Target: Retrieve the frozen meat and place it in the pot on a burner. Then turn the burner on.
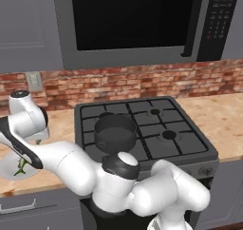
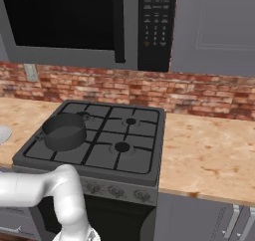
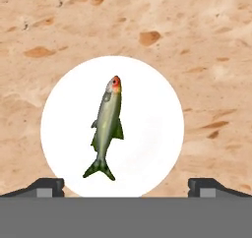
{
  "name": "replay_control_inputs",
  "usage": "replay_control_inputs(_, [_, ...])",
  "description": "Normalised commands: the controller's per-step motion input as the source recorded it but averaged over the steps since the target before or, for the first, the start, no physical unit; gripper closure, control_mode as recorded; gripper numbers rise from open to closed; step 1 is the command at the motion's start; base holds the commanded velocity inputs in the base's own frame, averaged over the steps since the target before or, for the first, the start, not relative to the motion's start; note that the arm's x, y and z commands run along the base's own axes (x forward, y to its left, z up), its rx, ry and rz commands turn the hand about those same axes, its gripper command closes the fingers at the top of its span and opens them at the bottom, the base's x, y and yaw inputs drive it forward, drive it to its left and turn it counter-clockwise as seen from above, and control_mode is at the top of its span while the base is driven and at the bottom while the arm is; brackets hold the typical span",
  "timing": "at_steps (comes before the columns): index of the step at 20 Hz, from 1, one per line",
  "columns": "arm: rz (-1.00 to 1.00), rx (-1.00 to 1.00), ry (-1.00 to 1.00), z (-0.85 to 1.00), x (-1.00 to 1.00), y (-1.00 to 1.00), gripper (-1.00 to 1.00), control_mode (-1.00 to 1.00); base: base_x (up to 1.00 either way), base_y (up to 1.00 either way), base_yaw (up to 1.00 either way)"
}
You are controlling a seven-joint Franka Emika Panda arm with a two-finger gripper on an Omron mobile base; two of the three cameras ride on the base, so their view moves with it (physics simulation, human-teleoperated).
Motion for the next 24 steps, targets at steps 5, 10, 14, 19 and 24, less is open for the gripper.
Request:
replay_control_inputs(5, [0.03,0.00,0.00,-0.10,0.09,0.35,-1.00,-1.00,0.00,0.00,0.00])
replay_control_inputs(10, [0.01,0.00,0.00,-0.21,0.10,0.16,-1.00,-1.00,0.00,0.00,0.00])
replay_control_inputs(14, [0.00,0.00,0.00,-0.32,0.05,0.00,-1.00,-1.00,0.00,0.00,0.00])
replay_control_inputs(19, [0.00,0.00,0.03,-0.48,0.13,0.00,-1.00,-1.00,0.00,0.00,0.00])
replay_control_inputs(24, [0.00,0.00,0.05,-0.42,0.23,0.01,-1.00,-1.00,0.00,0.00,0.00])
